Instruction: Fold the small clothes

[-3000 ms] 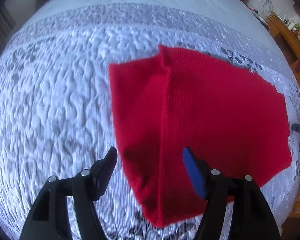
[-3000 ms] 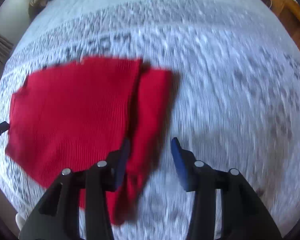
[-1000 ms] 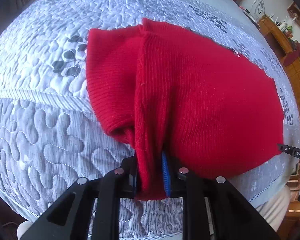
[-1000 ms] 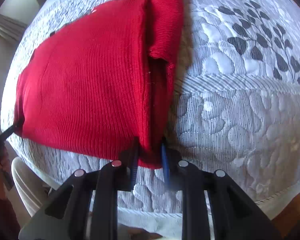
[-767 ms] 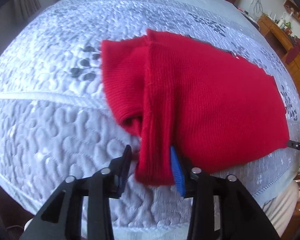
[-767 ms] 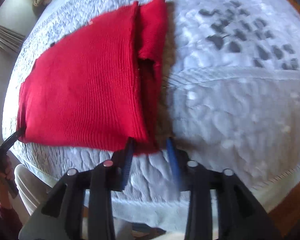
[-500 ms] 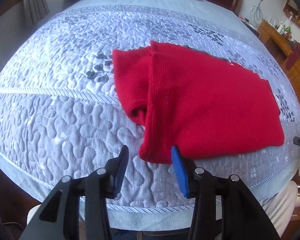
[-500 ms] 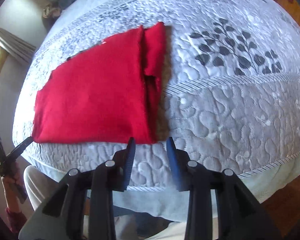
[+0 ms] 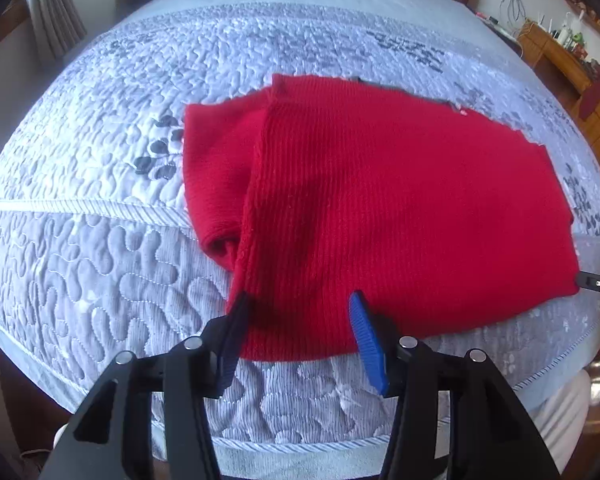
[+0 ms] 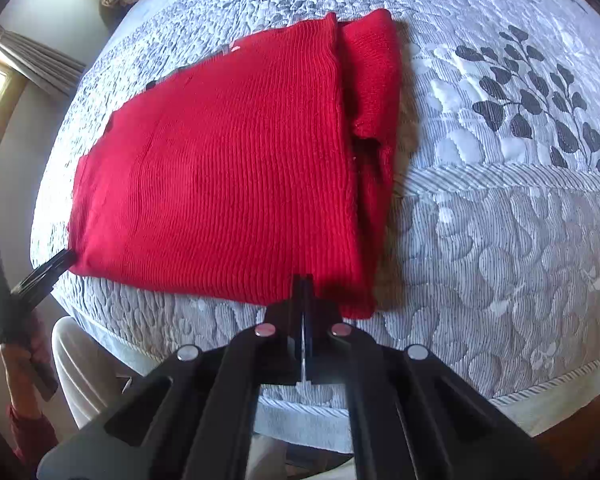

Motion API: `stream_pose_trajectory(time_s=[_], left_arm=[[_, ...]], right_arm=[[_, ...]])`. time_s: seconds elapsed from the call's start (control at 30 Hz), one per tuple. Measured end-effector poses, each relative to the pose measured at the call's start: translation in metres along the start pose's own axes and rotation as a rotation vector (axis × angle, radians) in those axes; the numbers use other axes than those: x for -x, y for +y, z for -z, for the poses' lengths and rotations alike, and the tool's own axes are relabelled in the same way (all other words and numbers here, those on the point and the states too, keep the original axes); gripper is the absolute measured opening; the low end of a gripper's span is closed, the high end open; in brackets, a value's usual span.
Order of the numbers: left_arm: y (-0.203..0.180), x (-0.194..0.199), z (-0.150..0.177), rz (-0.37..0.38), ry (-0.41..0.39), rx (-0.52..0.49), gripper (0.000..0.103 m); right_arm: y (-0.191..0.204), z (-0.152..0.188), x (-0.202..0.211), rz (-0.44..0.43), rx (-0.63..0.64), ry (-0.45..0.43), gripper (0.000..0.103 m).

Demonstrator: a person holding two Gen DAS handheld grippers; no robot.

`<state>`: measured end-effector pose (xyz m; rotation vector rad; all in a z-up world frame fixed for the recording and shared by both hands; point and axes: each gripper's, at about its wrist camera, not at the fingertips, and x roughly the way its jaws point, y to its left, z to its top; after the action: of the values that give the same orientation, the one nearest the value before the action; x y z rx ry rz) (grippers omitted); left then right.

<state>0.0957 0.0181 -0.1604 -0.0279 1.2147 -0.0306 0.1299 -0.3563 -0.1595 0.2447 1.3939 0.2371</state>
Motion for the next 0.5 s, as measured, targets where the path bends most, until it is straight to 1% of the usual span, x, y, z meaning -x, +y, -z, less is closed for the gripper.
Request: stream_pose_trajectory(time_s=[0.07, 0.13, 0.17, 0.23, 0.27, 0.33, 0.4, 0.43, 0.47, 0.5], left_arm=[[0.002, -0.008, 0.000, 0.003, 0.016, 0.003, 0.053], [0.003, -0.012, 0.002, 0.005, 0.016, -0.007, 0.054], [0.003, -0.011, 0.003, 0.005, 0.013, -0.016, 0.054], [0.003, -0.008, 0.002, 0.012, 0.009, -0.012, 0.054], [0.003, -0.005, 0.001, 0.019, 0.006, -0.004, 0.055], [0.001, 0.002, -0.003, 0.032, -0.003, 0.002, 0.057], [-0.003, 0.009, -0.009, 0.039, -0.028, -0.001, 0.065], [-0.004, 0.010, -0.011, 0.043, -0.034, -0.006, 0.068], [-0.007, 0.011, -0.015, 0.041, -0.037, -0.012, 0.068], [-0.008, 0.010, -0.018, 0.038, -0.039, -0.016, 0.068]], right_arm=[[-0.005, 0.002, 0.009, 0.012, -0.001, -0.013, 0.000], [-0.012, 0.002, 0.017, 0.019, -0.005, -0.027, 0.000], [-0.015, 0.003, 0.020, 0.017, -0.006, -0.031, 0.004], [-0.019, 0.001, 0.025, -0.003, -0.016, -0.046, 0.028], [-0.020, -0.001, 0.026, -0.016, -0.015, -0.052, 0.031], [-0.017, -0.007, 0.025, -0.035, -0.004, -0.046, 0.031], [-0.013, -0.014, 0.019, -0.025, 0.018, -0.030, 0.031], [-0.012, -0.016, 0.015, -0.019, 0.026, -0.025, 0.033], [-0.011, -0.018, 0.011, -0.013, 0.026, -0.022, 0.036], [-0.012, -0.019, 0.008, -0.010, 0.024, -0.021, 0.042]])
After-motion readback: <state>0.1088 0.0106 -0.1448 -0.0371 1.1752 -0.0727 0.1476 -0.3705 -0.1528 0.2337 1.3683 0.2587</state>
